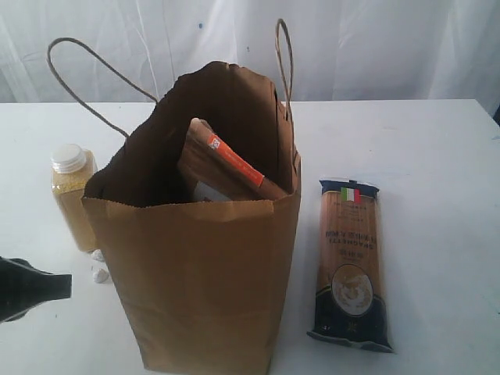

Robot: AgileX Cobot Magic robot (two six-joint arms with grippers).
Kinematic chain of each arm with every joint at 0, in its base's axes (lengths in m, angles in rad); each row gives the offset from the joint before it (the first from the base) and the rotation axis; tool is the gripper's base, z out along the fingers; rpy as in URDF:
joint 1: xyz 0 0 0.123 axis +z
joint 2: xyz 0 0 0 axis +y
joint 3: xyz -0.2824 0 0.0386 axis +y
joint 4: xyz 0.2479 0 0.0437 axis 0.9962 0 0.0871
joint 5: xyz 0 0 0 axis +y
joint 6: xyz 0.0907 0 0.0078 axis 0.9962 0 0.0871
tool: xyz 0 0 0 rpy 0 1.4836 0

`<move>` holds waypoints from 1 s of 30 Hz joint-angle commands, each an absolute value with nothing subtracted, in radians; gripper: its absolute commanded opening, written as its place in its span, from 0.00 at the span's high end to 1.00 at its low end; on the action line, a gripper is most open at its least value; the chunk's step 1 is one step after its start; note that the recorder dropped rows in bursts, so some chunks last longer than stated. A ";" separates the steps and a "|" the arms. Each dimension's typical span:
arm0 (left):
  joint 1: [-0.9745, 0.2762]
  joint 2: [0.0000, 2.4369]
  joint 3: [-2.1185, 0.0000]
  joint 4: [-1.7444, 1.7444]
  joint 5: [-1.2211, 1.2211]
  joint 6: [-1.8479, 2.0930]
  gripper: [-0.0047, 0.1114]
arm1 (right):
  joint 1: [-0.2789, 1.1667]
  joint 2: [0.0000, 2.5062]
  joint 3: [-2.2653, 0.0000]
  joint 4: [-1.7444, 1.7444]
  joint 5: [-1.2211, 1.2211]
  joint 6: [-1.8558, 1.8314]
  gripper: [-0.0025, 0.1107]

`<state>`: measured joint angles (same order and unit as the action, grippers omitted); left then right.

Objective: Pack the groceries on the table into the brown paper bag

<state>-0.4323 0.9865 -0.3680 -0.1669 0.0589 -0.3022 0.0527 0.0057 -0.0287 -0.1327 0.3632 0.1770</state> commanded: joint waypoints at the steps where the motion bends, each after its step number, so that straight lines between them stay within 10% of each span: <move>1: -0.431 1.063 -0.358 -0.169 -0.020 -0.317 0.74 | 0.049 0.000 -0.027 -0.134 0.357 0.180 0.98; 7: -0.431 1.170 -0.358 -0.183 -0.088 -0.345 0.38 | 0.049 0.000 -0.027 -0.134 0.357 0.180 0.98; 30: -0.431 1.558 -0.443 -0.017 -0.329 -0.345 0.37 | 0.049 0.000 -0.027 -0.134 0.357 0.180 0.98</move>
